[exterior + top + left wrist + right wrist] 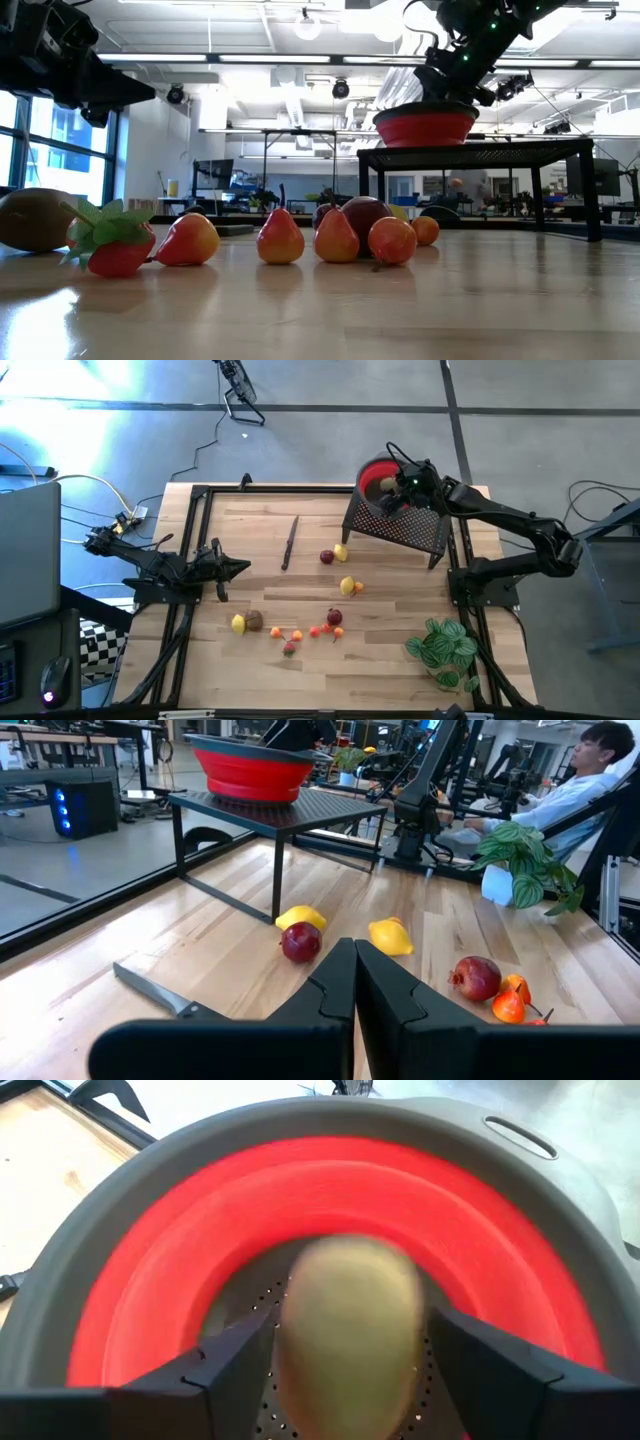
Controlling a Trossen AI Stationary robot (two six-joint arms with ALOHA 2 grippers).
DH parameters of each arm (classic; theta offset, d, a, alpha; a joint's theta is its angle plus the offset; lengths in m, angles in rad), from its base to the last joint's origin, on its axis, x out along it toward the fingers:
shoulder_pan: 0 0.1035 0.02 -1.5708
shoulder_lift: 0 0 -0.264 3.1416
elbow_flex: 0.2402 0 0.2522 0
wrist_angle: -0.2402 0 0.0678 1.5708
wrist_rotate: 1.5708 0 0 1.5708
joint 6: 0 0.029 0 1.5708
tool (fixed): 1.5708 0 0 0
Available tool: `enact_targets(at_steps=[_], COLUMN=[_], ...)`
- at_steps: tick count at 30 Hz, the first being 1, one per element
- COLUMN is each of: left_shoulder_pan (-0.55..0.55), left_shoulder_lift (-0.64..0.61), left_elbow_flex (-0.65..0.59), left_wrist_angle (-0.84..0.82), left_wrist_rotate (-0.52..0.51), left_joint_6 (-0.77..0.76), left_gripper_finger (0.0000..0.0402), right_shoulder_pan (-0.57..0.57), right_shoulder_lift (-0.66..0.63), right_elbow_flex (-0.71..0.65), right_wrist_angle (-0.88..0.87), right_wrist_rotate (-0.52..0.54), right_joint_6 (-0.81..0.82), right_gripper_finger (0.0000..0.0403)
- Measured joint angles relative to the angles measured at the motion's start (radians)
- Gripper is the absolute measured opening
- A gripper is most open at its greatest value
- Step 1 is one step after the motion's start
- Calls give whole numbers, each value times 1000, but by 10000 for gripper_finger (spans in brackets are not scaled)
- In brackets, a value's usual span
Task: Pick & Place Fruit
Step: Put the brown kiwi into the red strainer bowl on the shelf, then put the orange pear into the red strainer bowl on the shelf
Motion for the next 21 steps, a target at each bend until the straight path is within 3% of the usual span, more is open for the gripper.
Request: enact_targets(at_steps=[5, 21], left_shoulder_pan=[0, 0], left_shoulder_lift=[0, 0], left_elbow_flex=[0, 0], left_wrist_angle=[0, 0], left_wrist_rotate=[0, 0], left_joint_6=[0, 0], left_gripper_finger=[0, 0], right_shoulder_pan=[0, 36], right_shoulder_lift=[0, -58], right_elbow_flex=[0, 0], right_wrist_angle=[2, 80], right_wrist_rotate=[0, -44], right_joint_6=[-7, -79], right_gripper_finger=[278, 268])
